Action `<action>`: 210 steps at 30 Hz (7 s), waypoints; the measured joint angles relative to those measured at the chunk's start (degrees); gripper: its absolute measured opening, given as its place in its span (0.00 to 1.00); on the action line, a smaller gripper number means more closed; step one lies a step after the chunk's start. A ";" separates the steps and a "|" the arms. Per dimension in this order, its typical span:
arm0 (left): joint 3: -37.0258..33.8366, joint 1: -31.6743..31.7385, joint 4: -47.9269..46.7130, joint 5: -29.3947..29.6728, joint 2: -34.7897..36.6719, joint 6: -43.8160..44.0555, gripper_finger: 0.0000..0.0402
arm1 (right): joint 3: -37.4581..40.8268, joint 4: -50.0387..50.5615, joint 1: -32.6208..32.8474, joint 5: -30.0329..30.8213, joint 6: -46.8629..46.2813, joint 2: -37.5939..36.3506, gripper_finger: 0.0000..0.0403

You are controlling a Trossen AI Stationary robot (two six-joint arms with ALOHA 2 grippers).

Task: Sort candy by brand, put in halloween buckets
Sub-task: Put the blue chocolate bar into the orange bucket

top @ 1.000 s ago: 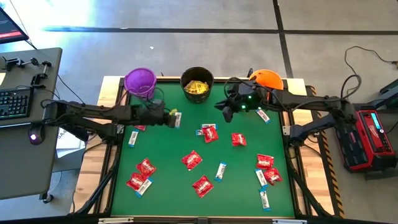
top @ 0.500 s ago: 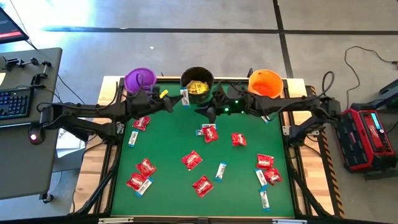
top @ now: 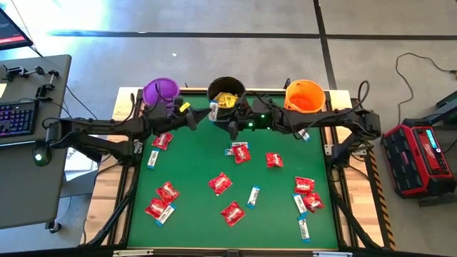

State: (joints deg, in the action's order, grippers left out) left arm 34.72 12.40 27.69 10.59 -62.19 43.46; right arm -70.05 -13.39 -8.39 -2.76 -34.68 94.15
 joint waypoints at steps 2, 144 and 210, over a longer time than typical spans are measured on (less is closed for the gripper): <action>0.00 -0.01 0.99 -0.62 -0.02 -0.62 0.00 | -1.39 1.34 -0.13 0.56 -0.30 1.21 0.39; -0.02 -0.04 -7.33 -9.74 -1.77 -7.67 0.00 | 9.91 32.57 -4.72 -4.09 35.46 9.73 0.00; 0.00 0.68 -11.39 -2.53 -1.75 -7.71 0.00 | 9.21 35.16 -5.47 -0.78 34.69 12.13 0.14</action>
State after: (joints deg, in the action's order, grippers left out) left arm 34.72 13.08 16.30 8.05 -63.94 35.75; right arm -60.84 21.76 -13.86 -3.53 0.00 106.27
